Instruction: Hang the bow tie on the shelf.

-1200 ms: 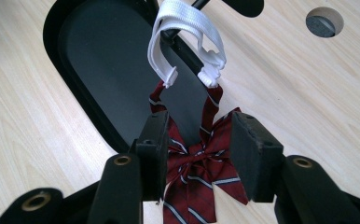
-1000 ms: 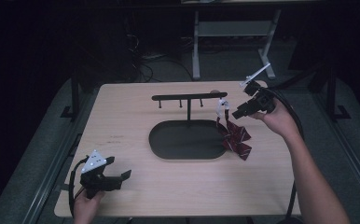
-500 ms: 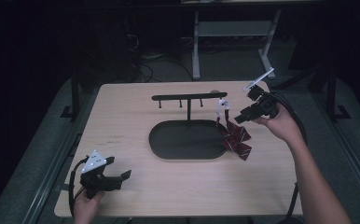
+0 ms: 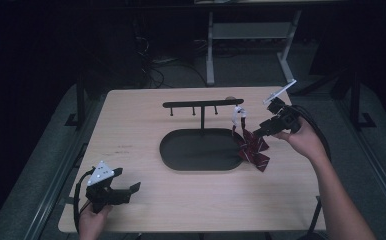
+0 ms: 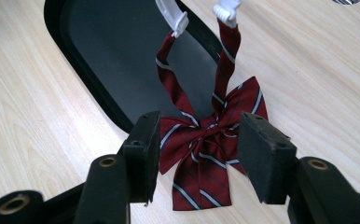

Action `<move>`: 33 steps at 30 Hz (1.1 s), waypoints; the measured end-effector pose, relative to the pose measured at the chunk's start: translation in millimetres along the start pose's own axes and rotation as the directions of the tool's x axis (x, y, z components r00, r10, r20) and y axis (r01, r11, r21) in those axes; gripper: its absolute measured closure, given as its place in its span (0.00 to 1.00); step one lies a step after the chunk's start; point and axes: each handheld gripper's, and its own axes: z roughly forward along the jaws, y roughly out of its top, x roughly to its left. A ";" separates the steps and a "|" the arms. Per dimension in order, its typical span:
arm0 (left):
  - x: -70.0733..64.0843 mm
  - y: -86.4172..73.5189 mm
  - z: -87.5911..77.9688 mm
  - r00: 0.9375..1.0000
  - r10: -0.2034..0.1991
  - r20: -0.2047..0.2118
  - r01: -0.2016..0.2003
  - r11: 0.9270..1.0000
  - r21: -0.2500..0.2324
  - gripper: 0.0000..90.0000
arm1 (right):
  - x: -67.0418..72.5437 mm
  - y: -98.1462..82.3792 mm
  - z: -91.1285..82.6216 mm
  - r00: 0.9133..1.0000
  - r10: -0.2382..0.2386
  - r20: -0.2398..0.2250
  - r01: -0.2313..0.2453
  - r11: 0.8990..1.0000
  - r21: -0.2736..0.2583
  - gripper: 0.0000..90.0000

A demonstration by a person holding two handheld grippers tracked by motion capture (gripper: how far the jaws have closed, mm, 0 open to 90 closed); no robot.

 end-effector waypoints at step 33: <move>-0.8 0.2 0.5 1.000 0.000 0.002 0.000 1.000 0.003 0.15 | 4.6 -27.8 19.8 0.999 0.018 -0.046 -0.017 1.000 0.021 0.52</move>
